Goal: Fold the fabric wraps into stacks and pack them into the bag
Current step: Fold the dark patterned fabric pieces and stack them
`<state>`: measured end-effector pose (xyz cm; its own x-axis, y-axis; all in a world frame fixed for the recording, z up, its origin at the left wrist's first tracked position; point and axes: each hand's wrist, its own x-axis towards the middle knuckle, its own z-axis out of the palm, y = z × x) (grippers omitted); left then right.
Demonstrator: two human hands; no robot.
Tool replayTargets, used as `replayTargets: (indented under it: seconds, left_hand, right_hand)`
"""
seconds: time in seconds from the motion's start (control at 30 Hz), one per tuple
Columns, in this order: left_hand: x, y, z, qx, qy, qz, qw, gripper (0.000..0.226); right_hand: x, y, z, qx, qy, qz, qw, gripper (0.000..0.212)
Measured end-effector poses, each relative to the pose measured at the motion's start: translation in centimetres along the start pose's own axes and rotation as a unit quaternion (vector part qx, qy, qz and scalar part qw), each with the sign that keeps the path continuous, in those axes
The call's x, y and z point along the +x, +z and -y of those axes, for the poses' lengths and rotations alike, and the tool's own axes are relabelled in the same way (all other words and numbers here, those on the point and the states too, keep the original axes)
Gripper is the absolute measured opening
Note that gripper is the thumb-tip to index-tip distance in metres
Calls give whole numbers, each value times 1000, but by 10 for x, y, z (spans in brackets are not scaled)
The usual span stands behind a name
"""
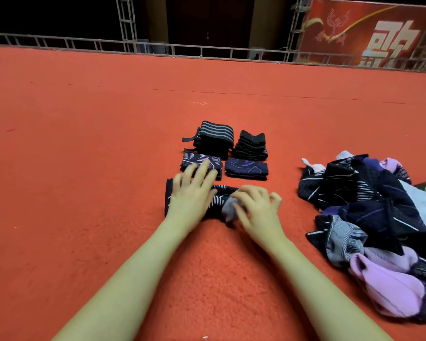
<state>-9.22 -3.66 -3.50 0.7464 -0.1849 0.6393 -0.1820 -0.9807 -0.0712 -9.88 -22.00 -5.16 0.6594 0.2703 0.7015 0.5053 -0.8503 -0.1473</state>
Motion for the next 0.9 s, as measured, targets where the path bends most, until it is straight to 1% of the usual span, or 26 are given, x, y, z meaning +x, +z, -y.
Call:
replayTargets:
  seconds: [0.07, 0.1, 0.13, 0.17, 0.23, 0.3, 0.37, 0.4, 0.43, 0.5, 0.57, 0.6, 0.67, 0.73, 0.8, 0.9]
  left_hand:
    - [-19, 10, -9, -28, 37, 35, 998, 44]
    - [-25, 15, -11, -47, 25, 77, 996, 47]
    - [-31, 21, -13, -64, 10, 138, 988, 50]
    - [-36, 24, -13, -65, -14, 182, 981, 52]
    - [-39, 33, -10, -80, -63, 245, 964, 51]
    - [-37, 38, -7, -82, -77, 253, 961, 51]
    - [-31, 42, -5, -77, -83, 244, 963, 50]
    - [-27, 43, -4, -74, -83, 241, 964, 50]
    - [-25, 44, -3, -68, -82, 238, 965, 49]
    - [-23, 46, -3, -64, -77, 226, 969, 47]
    - [-22, 53, -1, -70, -77, 208, 972, 42]
    - [-22, 55, 0, -82, -76, 188, 976, 39]
    - [-22, 56, 0, -103, -68, 113, 986, 33]
    - [-24, 58, 2, -108, -45, 52, 992, 35]
    - [-24, 59, 3, -129, -29, 30, 991, 34]
    - [-24, 55, 3, -151, -15, -1, 988, 32]
  right_hand:
    - [-3, 6, 1, -18, -10, 50, 999, 30]
    - [-6, 10, -1, -28, 1, 80, 996, 36]
    - [-7, 15, -3, -54, 6, 97, 994, 44]
    - [-6, 19, -6, -72, 12, 112, 991, 49]
    - [-5, 29, -12, -124, 9, 104, 987, 45]
    - [1, 34, -11, -138, 17, 40, 990, 35]
    - [5, 40, -9, -105, 32, -36, 993, 25]
    - [5, 42, -9, -81, 28, -60, 994, 24]
    - [6, 44, -9, -61, 15, -67, 996, 25]
    - [5, 46, -9, -61, -36, -49, 996, 26]
    - [4, 51, -11, -78, -68, -20, 994, 34]
    - [4, 53, -12, -84, -68, -6, 994, 38]
    - [5, 58, -13, -90, -44, 8, 995, 39]
    - [6, 62, -14, -96, -9, 20, 995, 38]
    - [5, 64, -15, -100, 10, 26, 995, 36]
    - [3, 66, -17, -85, 12, 19, 996, 30]
